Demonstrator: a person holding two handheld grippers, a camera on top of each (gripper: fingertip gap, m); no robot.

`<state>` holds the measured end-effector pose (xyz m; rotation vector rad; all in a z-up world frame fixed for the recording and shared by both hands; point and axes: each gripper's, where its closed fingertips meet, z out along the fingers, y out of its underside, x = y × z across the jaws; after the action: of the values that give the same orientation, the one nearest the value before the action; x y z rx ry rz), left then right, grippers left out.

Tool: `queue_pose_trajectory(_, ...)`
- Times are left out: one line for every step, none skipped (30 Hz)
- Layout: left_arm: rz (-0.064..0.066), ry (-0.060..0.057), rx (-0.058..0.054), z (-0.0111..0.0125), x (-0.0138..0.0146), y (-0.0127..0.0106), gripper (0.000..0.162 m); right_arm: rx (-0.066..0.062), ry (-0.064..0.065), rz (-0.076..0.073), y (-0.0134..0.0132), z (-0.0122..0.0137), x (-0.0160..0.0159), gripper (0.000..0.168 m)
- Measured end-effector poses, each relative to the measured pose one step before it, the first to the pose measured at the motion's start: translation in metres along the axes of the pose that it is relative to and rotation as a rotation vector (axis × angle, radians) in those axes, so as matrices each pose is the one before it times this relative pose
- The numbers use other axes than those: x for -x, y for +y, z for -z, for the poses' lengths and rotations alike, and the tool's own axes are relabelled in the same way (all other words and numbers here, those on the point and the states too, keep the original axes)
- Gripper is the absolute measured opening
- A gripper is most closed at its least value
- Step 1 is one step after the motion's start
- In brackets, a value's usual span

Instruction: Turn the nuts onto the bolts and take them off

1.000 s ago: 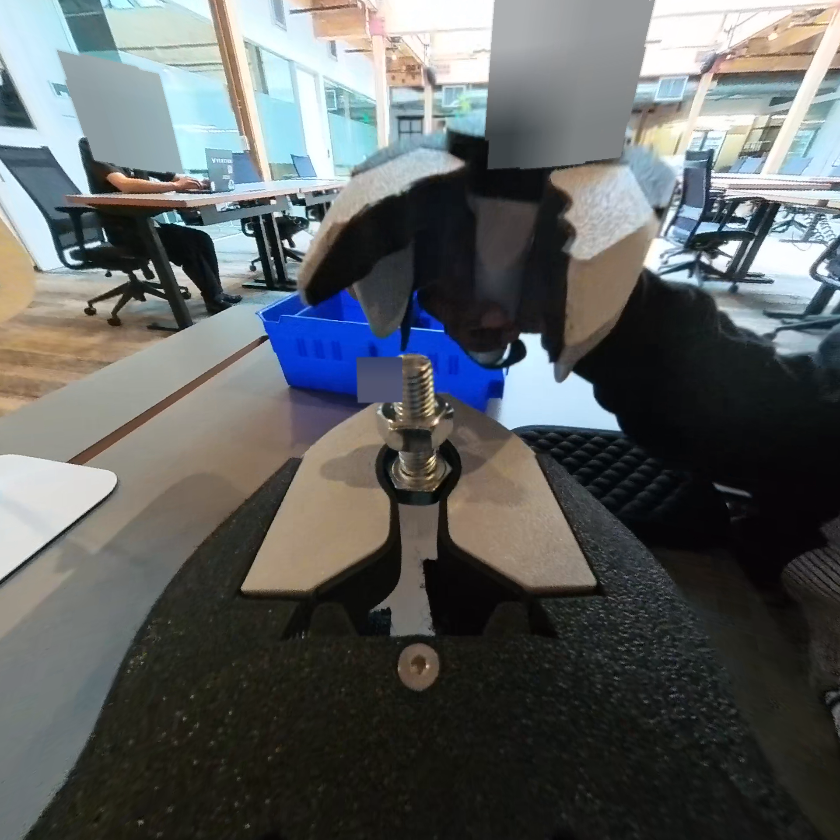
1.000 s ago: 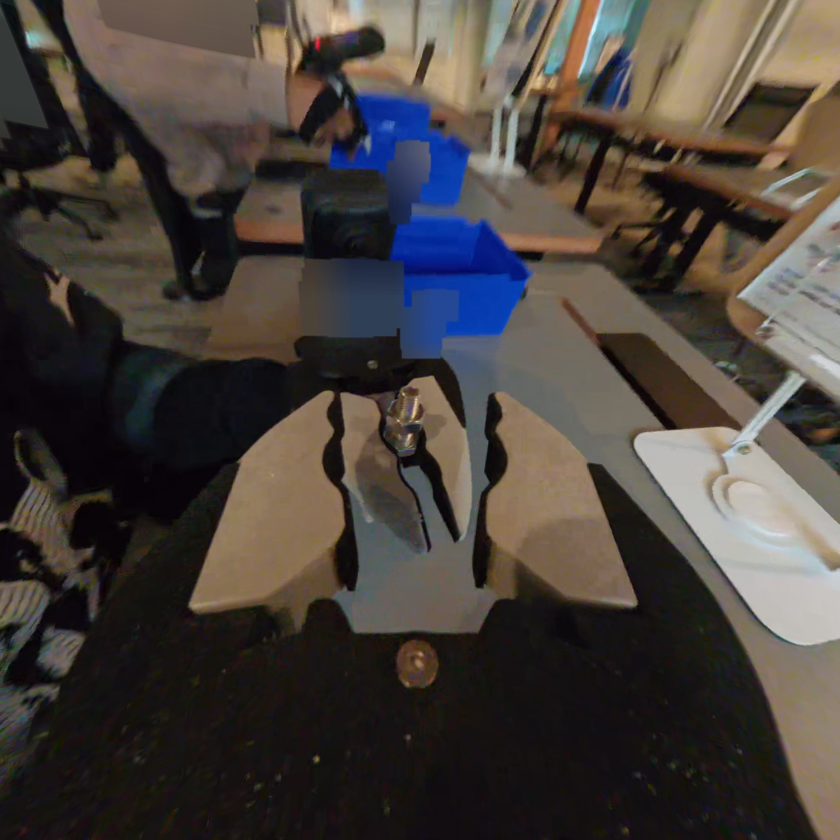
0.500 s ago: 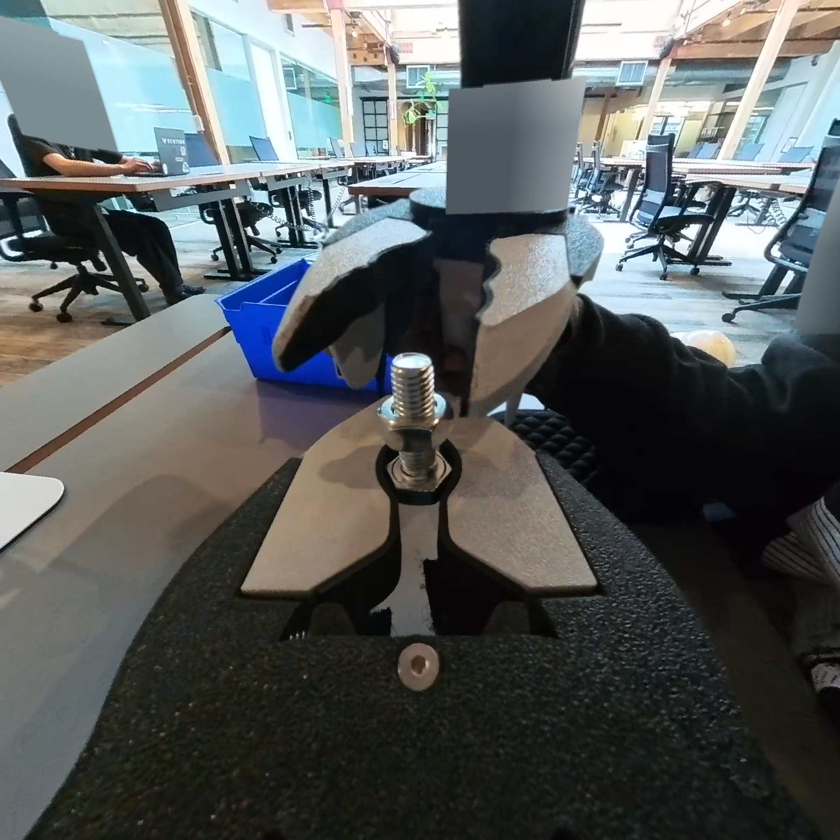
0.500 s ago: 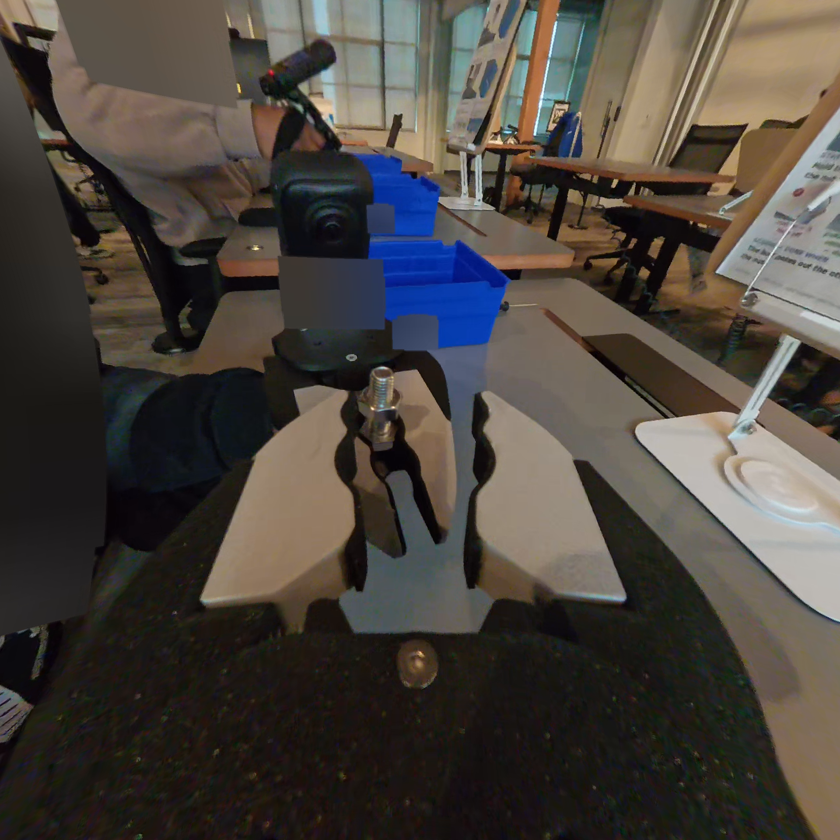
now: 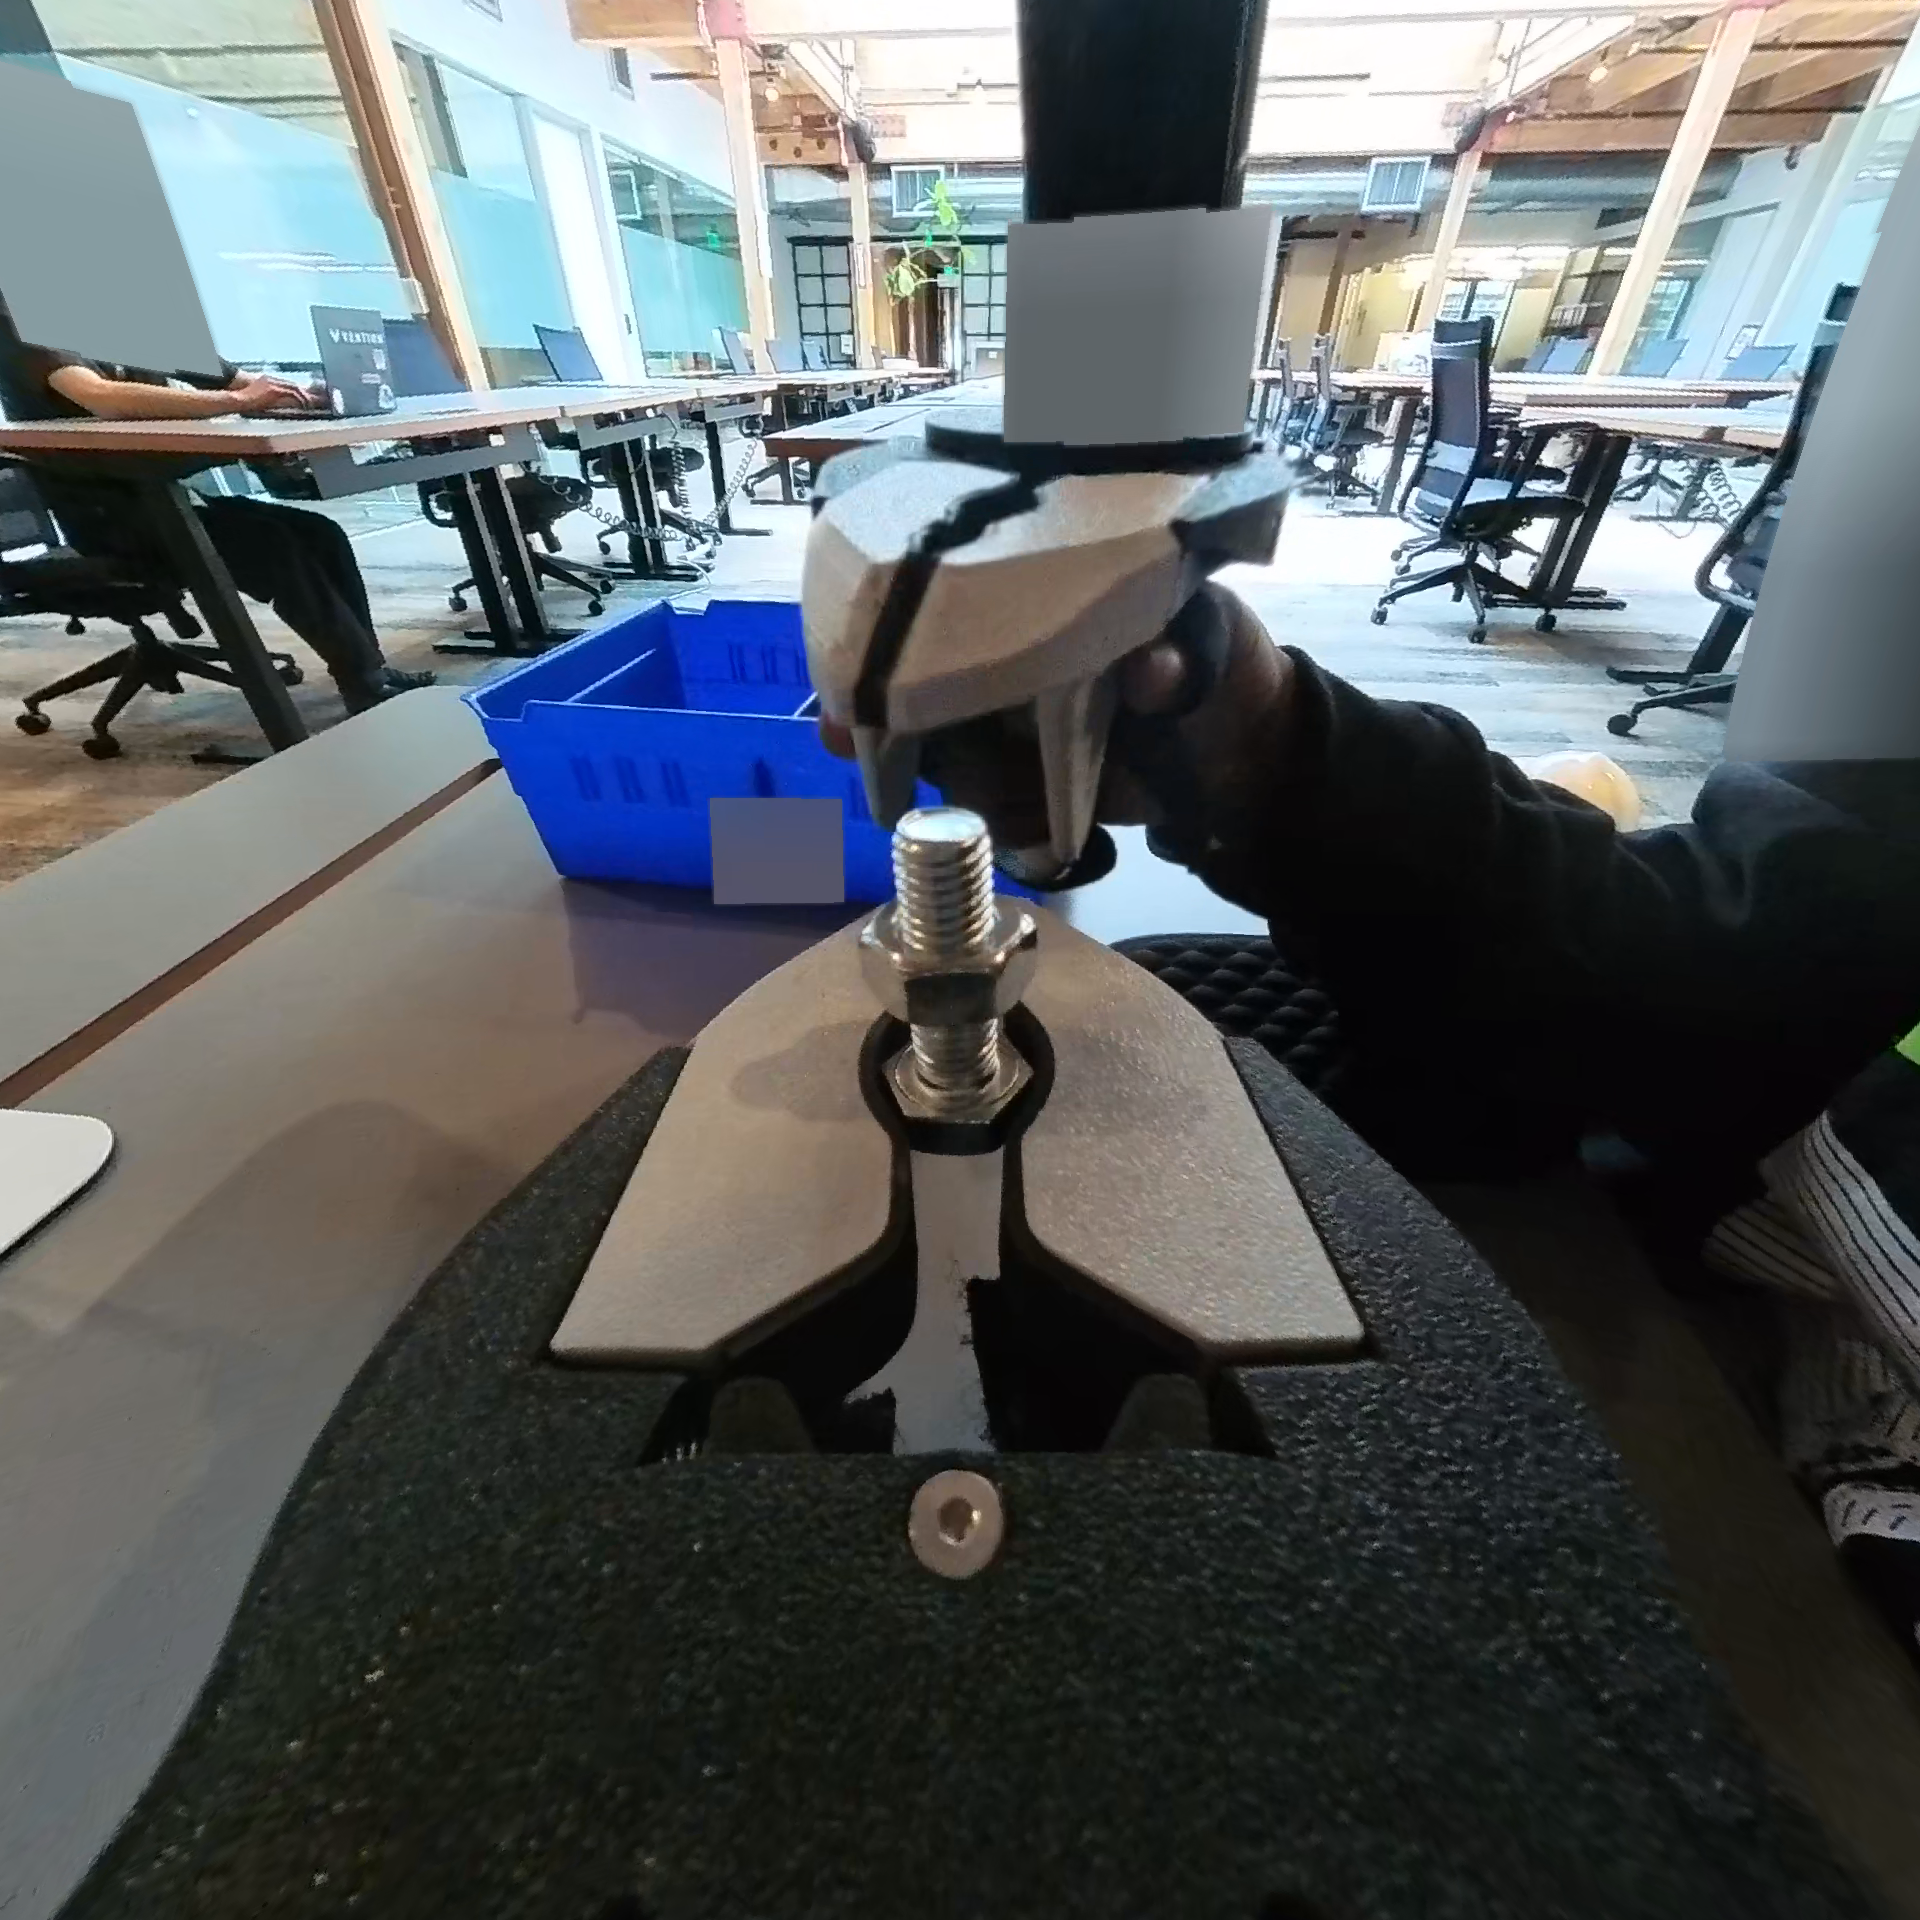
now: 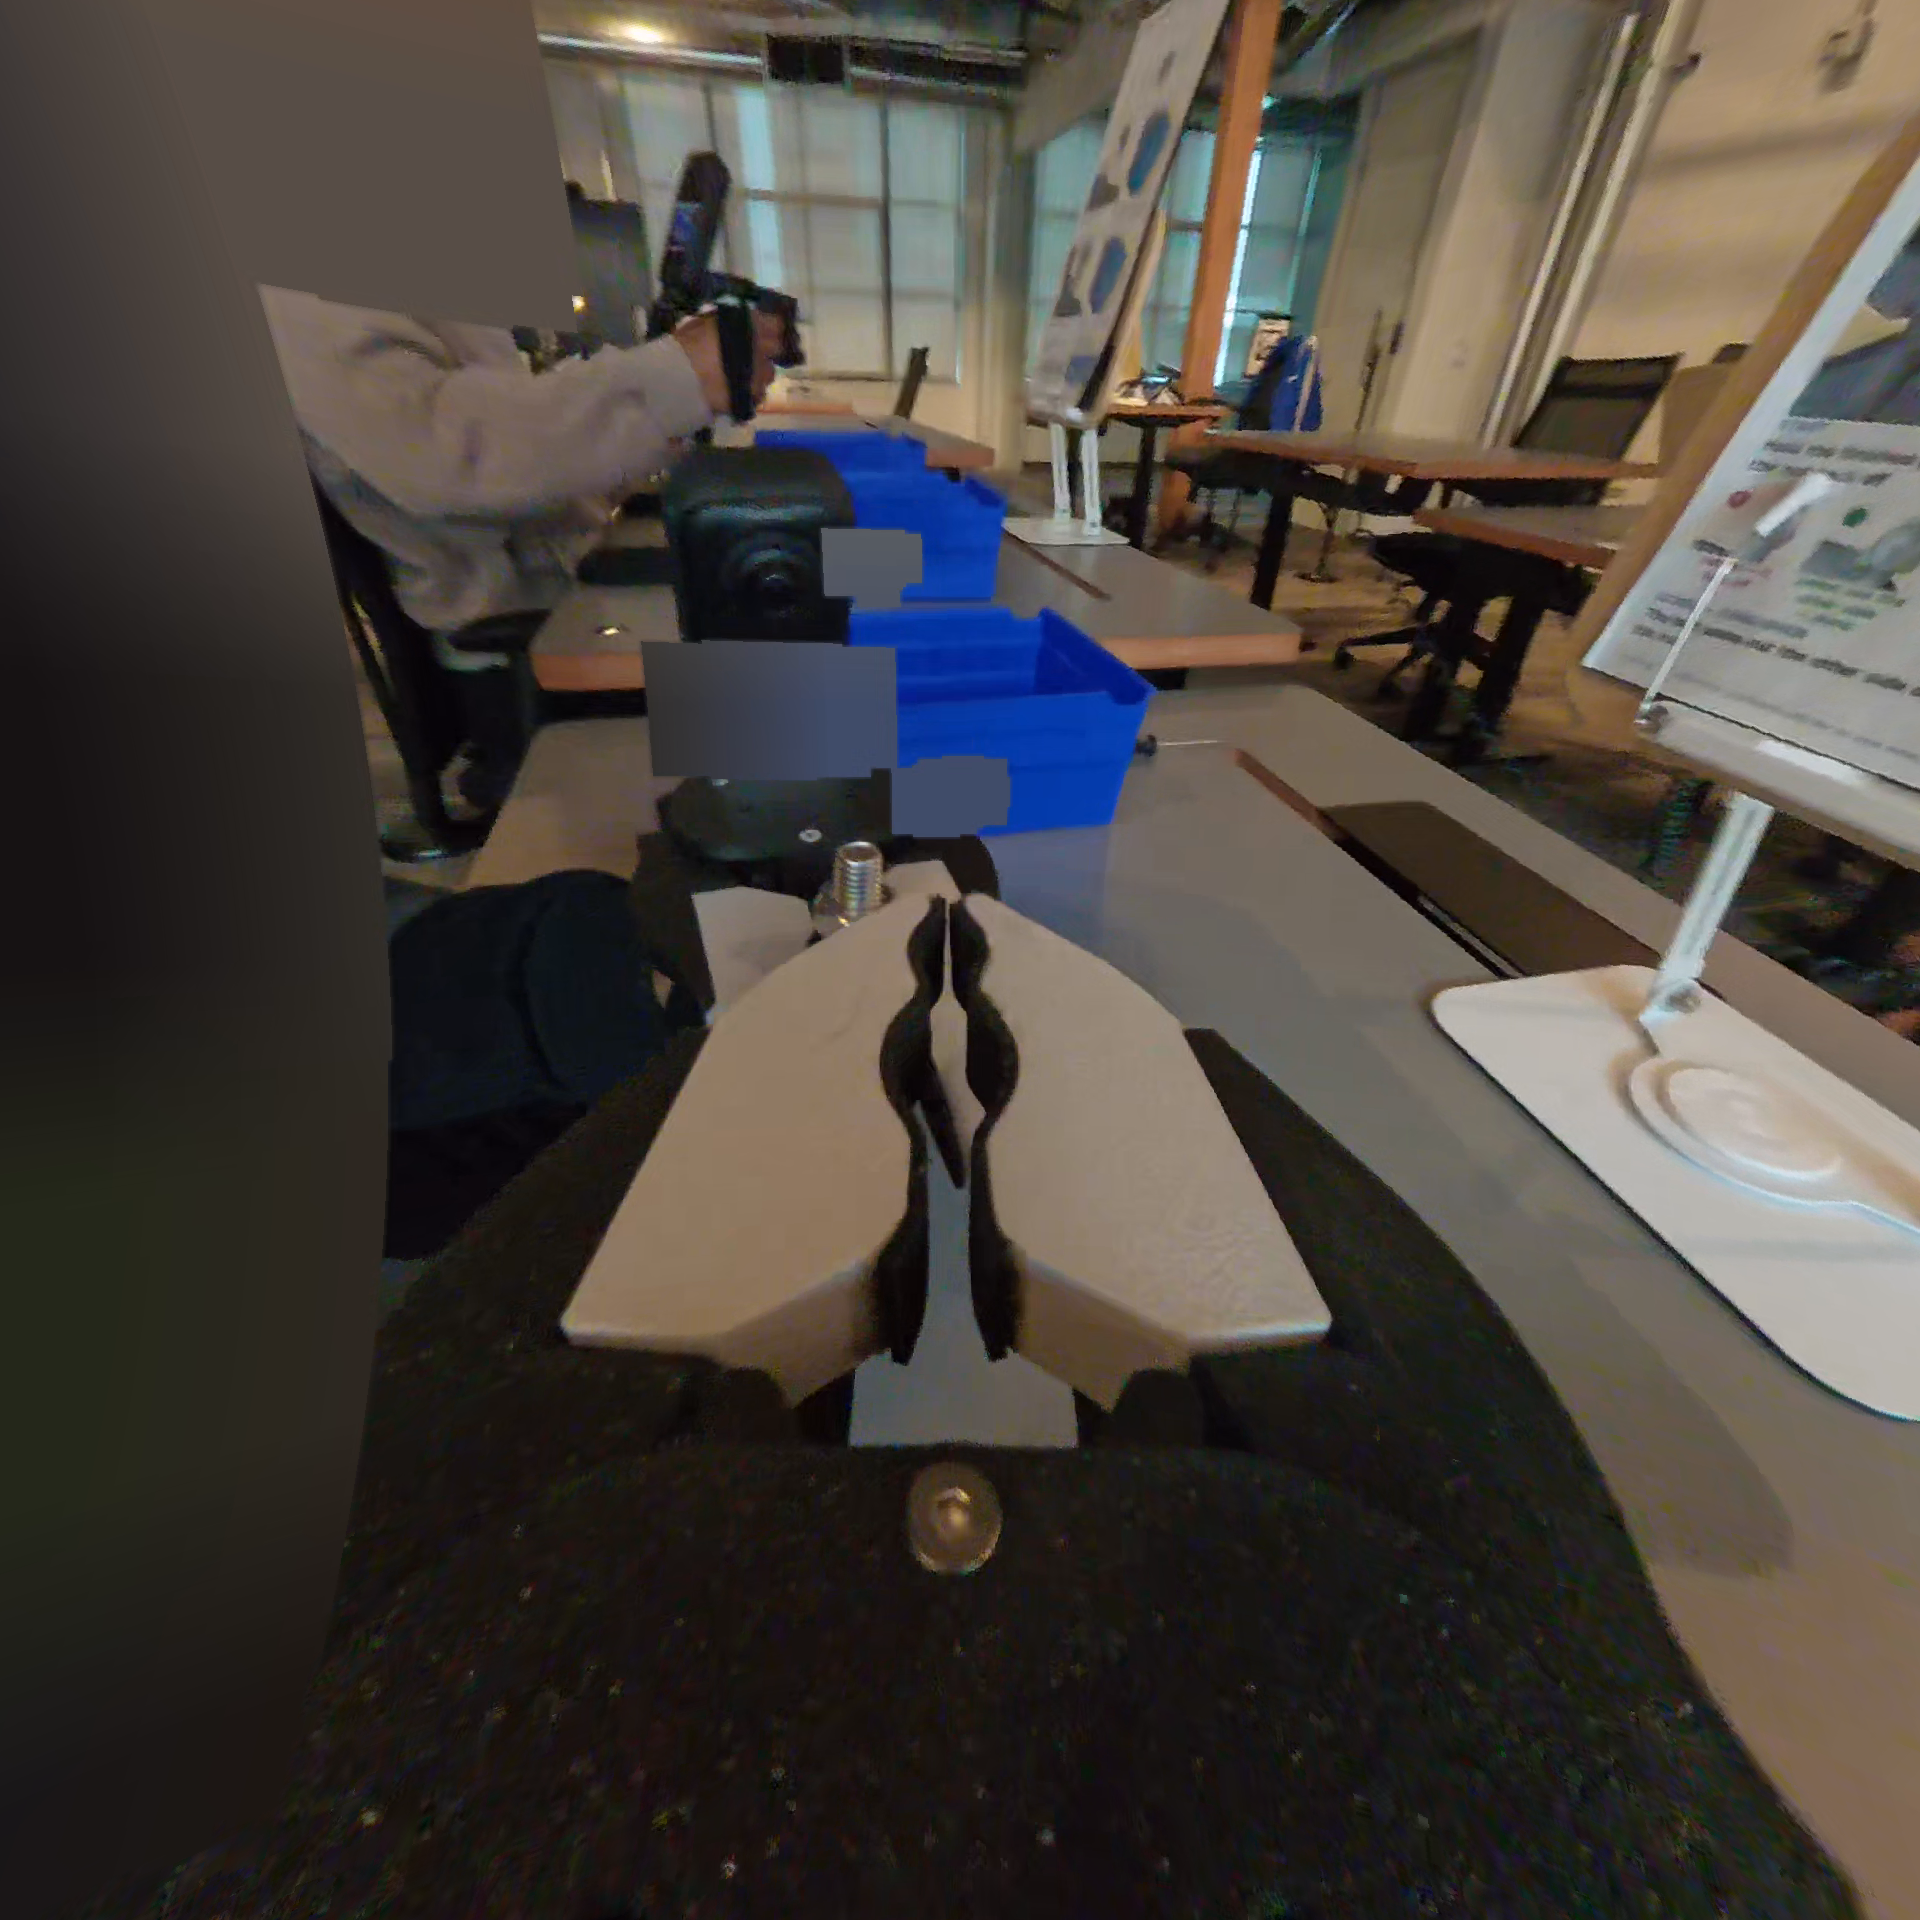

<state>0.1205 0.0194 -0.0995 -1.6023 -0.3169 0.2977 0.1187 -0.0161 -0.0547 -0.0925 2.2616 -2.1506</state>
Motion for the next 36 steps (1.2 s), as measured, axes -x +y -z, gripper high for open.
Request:
queue_pose_trajectory(-0.001,0.001,0.003,-0.00039,-0.00019,0.00056,0.013,0.017,-0.0155,0.0071,0.00251,-0.0034,0.00365,0.005)
queue_pose_trajectory(0.0011,-0.0004,0.0032,-0.00027,0.0001,0.00059,0.013,0.0232,-0.0136,0.008,0.00352,-0.00424,0.00359,0.014)
queue_pose_trajectory(0.0007,-0.0001,0.0024,-0.0001,0.00008,0.0006,0.012,0.0242,-0.0139,0.0046,0.00354,-0.0047,0.00355,0.023)
queue_pose_trajectory(-0.0014,0.0014,0.0006,-0.00007,-0.00034,0.00007,0.012,0.0195,-0.0094,0.003,0.00277,-0.00435,0.00267,0.032)
queue_pose_trajectory(-0.0014,0.0007,-0.0005,-0.00001,-0.0003,-0.00016,0.012,0.0126,-0.0026,0.0006,0.00175,-0.00371,0.00154,0.04)
queue_pose_trajectory(-0.0004,0.0004,0.001,-0.0002,-0.00013,0.00001,0.012,0.0065,-0.0031,-0.0037,0.00091,-0.00295,0.00111,0.043)
queue_pose_trajectory(-0.001,0.0002,0.0025,-0.0002,-0.00011,0.00039,0.012,-0.0006,-0.005,-0.009,-0.00003,-0.00228,0.00116,0.044)
queue_pose_trajectory(-0.0025,0.0002,0.0015,-0.00028,-0.00022,0.00017,0.012,0.0005,-0.0037,-0.0099,0.00032,-0.00166,0.00061,0.043)
queue_pose_trajectory(-0.002,0.0023,0.0008,-0.00033,-0.00053,0.00007,0.012,0.0061,0.007,-0.0057,0.00099,-0.00095,-0.00105,0.043)
queue_pose_trajectory(-0.0014,0.0032,0.0014,-0.00037,-0.00072,0.00004,0.012,0.0092,0.0106,-0.001,0.00144,-0.00034,-0.0017,0.042)
queue_pose_trajectory(-0.0015,0.0019,0.0012,-0.00031,-0.00051,0.00023,0.015,0.0053,0.0055,0.0008,0.00105,0.00005,-0.00109,0.042)
queue_pose_trajectory(-0.001,0.0028,0.0009,-0.00027,-0.00054,0.00009,0.017,-0.0003,0.0027,-0.0031,0.00022,0.00028,-0.00059,0.04)
queue_pose_trajectory(-0.0006,0.0034,-0.0002,-0.00016,-0.00057,-0.00014,0.016,0.0009,0.004,-0.0073,0.00029,0.00034,-0.00107,0.039)
queue_pose_trajectory(0.0004,0.0013,-0.0017,0.00002,-0.00025,-0.00031,0.015,0.001,-0.0021,-0.0039,0.00024,0.00064,-0.00029,0.039)
queue_pose_trajectory(0.0009,0.0028,-0.0014,0.00028,-0.00028,-0.00026,0.015,-0.0003,0.0002,0.0008,0.00012,0.00143,-0.00066,0.039)
queue_pose_trajectory(0.0024,0.002,-0.0017,0.00031,-0.00016,-0.0003,0.015,-0.0006,0.0018,0.0014,-0.00007,0.00225,-0.00094,0.04)
queue_pose_trajectory(0.0033,0.0014,-0.0023,0.0003,0.00008,-0.00037,0.012,0.0001,-0.0031,0.0023,0.00004,0.00301,-0.0003,0.039)
queue_pose_trajectory(0.0032,0.0016,-0.0043,0.0006,0.00002,-0.0007,0.012,-0.0035,0.0039,0.0034,-0.00045,0.00369,-0.0014,0.035)
queue_pose_trajectory(0.0005,0.002,-0.0046,0.0006,-0.00016,-0.00074,0.013,-0.0151,0.0181,0.0033,-0.00187,0.00464,-0.00361,0.018)
queue_pose_trajectory(-0.0011,-0.0004,-0.0008,0.00044,-0.00001,-0.00038,0.012,-0.0246,0.009,0.0027,-0.00295,0.00493,-0.00252,0.005)
queue_pose_trajectory(-0.0005,-0.0021,0.0006,0.00005,0.00031,-0.00002,0.012,-0.0261,0.0027,-0.0035,-0.00328,0.00422,-0.00155,0.0)
queue_pose_trajectory(0.0012,0.0003,0.0004,-0.00001,-0.00003,0.00015,0.012,-0.0189,0.0069,-0.0104,-0.0025,0.00271,-0.00194,0.0)
queue_pose_trajectory(0.0004,0.0019,0.0007,-0.00008,-0.00022,0.00008,0.012,-0.002,-0.0045,-0.0072,-0.00036,0.00102,0.00016,0.0)
queue_pose_trajectory(-0.0009,0.0002,0.0015,-0.00018,-0.00007,0.00027,0.012,0.0071,-0.0103,0.0001,0.00113,-0.00053,0.00167,0.0)
queue_pose_trajectory(-0.0006,-0.0009,0.001,-0.00008,0.0,0.00012,0.012,0.0056,-0.0098,0.0049,0.00092,-0.00171,0.00209,0.0)
queue_pose_trajectory(0.0004,0.0,0.0016,-0.00015,0.00008,0.0003,0.012,0.0006,-0.0185,0.0037,0.0004,-0.00271,0.00374,0.0)
queue_pose_trajectory(0.0,-0.0015,0.0034,-0.00012,0.00028,0.00061,0.012,-0.0028,-0.0259,-0.0035,-0.00031,-0.0035,0.0048,0.011)
queue_pose_trajectory(-0.0015,-0.0028,0.0029,-0.00009,0.00036,0.00055,0.012,0.0023,-0.0157,-0.0087,0.0001,-0.00379,0.00299,0.022)
queue_pose_trajectory(-0.0011,-0.0002,0.0011,-0.00017,-0.00009,0.00023,0.012,0.0073,0.0017,-0.0088,0.00092,-0.00372,0.00034,0.03)
queue_pose_trajectory(0.0,0.0023,0.0008,-0.00041,-0.00048,0.00017,0.013,0.0095,0.0017,-0.0046,0.00139,-0.00353,0.00035,0.04)
queue_pose_trajectory(-0.0011,0.0012,0.003,-0.00064,-0.0004,0.00054,0.012,0.0085,0.0013,-0.0017,0.00136,-0.00326,0.00055,0.046)
queue_pose_trajectory(-0.0035,0.0006,0.0064,-0.00079,-0.00051,0.00094,0.012,0.0059,0.0049,-0.0006,0.00078,-0.00272,0.0001,0.047)
queue_pose_trajectory(-0.0039,0.0007,0.0056,-0.00067,-0.00042,0.00094,0.012,0.0049,0.0017,0.0006,0.0006,-0.0024,0.0006,0.047)
queue_pose_trajectory(-0.0015,0.0023,0.0015,-0.00061,-0.00057,0.00024,0.012,0.0058,-0.0024,0.0013,0.00076,-0.00182,0.00094,0.046)
queue_pose_trajectory(-0.0006,0.0047,-0.0007,-0.00026,-0.00086,-0.00011,0.012,0.0083,0.0039,0.0022,0.00125,-0.00112,-0.00018,0.045)
queue_pose_trajectory(-0.0012,0.0019,-0.0006,0.00007,-0.00044,-0.00018,0.014,0.009,0.0106,0.0017,0.00154,-0.00019,-0.0017,0.044)
